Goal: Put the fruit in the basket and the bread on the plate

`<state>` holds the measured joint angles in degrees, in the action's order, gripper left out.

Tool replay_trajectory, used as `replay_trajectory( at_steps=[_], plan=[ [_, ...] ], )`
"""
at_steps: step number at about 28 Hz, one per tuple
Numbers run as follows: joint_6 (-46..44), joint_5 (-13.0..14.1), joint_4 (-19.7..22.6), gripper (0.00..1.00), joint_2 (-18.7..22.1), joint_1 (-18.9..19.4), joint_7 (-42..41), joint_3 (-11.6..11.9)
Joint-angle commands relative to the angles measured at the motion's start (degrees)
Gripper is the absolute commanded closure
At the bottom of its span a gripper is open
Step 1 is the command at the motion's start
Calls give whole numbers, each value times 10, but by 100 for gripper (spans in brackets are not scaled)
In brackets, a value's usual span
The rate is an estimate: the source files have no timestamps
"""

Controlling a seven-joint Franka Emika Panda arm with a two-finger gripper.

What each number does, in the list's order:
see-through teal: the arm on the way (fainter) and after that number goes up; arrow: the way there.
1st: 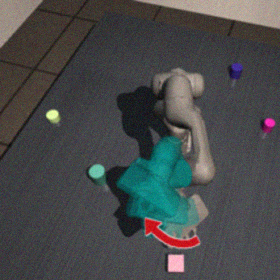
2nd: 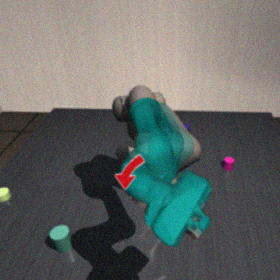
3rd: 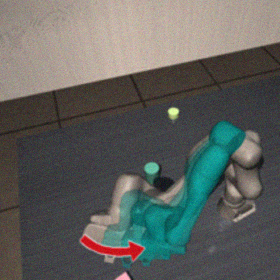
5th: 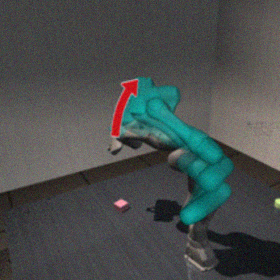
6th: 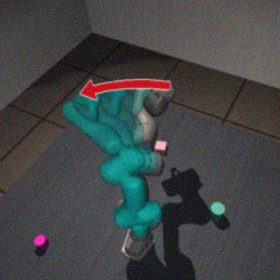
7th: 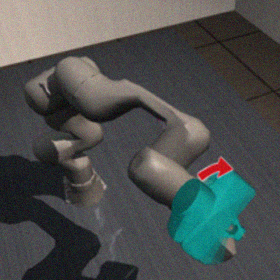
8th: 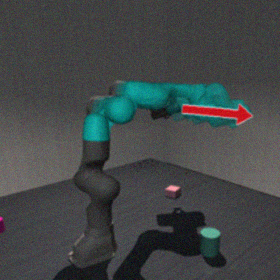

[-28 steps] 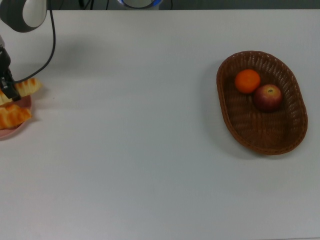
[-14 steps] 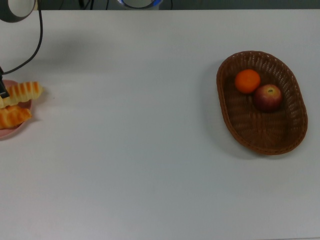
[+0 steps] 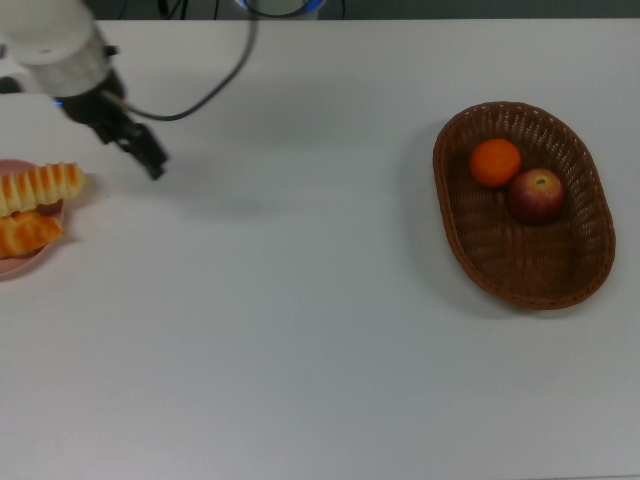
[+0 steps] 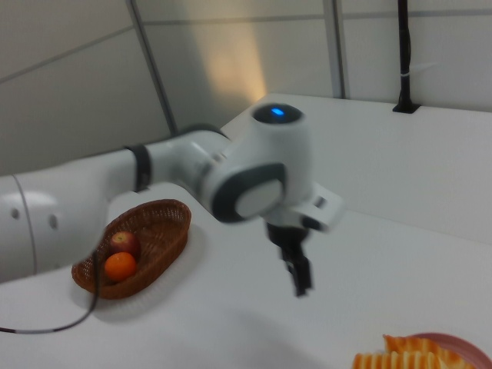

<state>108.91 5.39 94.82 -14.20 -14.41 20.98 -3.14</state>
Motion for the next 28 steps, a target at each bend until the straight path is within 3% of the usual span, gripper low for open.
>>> replay_trajectory(
  at_steps=[1, 7, 14, 19, 28],
  plan=[
    [-69, -1, 11, 0, 39, 65, -73, 9],
    [-121, -36, 15, 0, 71, 100, -159, 9],
    [-133, -53, 13, 0, 97, 95, -276, 17],
    [-134, -88, 13, 0, 96, 95, -274, 16],
    [-134, -98, 16, 0, 91, 98, -272, 13]
  ],
)
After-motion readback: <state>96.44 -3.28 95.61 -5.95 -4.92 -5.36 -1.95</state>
